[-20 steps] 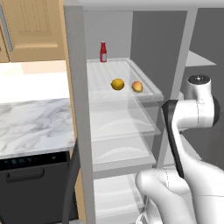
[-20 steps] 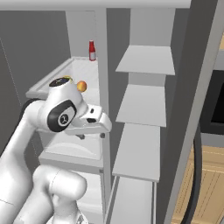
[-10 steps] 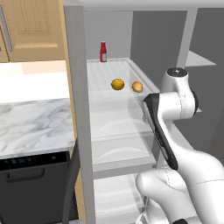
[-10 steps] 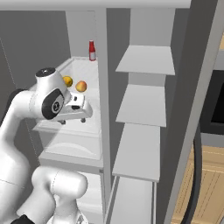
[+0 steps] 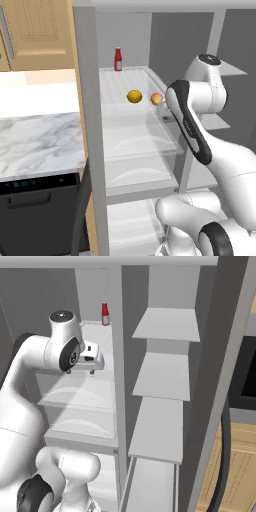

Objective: Take the lemon and mango from the fridge shelf and place them in the freezer drawer to begin freezing them.

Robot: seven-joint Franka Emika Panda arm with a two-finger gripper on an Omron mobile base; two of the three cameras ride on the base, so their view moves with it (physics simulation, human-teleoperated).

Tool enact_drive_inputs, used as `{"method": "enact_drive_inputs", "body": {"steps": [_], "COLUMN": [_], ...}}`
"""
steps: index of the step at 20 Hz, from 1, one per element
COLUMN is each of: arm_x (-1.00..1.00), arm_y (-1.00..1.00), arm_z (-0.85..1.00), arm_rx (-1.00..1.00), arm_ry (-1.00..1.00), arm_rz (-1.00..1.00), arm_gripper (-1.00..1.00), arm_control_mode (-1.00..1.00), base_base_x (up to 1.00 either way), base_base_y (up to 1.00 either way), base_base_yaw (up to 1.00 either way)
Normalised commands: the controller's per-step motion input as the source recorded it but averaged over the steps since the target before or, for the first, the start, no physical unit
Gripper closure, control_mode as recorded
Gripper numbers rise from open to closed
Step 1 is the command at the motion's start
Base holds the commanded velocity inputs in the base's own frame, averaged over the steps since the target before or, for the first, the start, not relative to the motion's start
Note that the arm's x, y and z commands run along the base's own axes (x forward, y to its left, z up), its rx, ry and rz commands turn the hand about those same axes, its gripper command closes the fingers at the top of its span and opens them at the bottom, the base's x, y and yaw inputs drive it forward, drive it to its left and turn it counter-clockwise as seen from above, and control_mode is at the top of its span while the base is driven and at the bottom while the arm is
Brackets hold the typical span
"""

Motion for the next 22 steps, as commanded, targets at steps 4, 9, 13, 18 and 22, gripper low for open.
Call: {"method": "enact_drive_inputs", "body": {"steps": [4,9,13,18,22], "arm_x": [0.13,0.30,0.43,0.64,0.71], "arm_y": [0.13,0.08,0.08,0.00,0.00], "arm_z": [0.35,0.16,0.02,-0.22,-0.19], "arm_rx": [0.02,0.00,0.00,0.00,0.00], "arm_ry": [-0.21,-0.21,-0.07,0.03,0.06], "arm_rz": [0.00,0.00,0.00,0.00,0.00], "arm_gripper": [-1.00,-1.00,-1.00,-1.00,-1.00], "arm_control_mode": [-1.00,-1.00,-1.00,-1.00,-1.00], "base_base_x": [0.00,0.00,0.00,0.00,0.00], "base_base_y": [0.00,0.00,0.00,0.00,0.00], "base_base_yaw": [0.00,0.00,0.00,0.00,0.00]}}
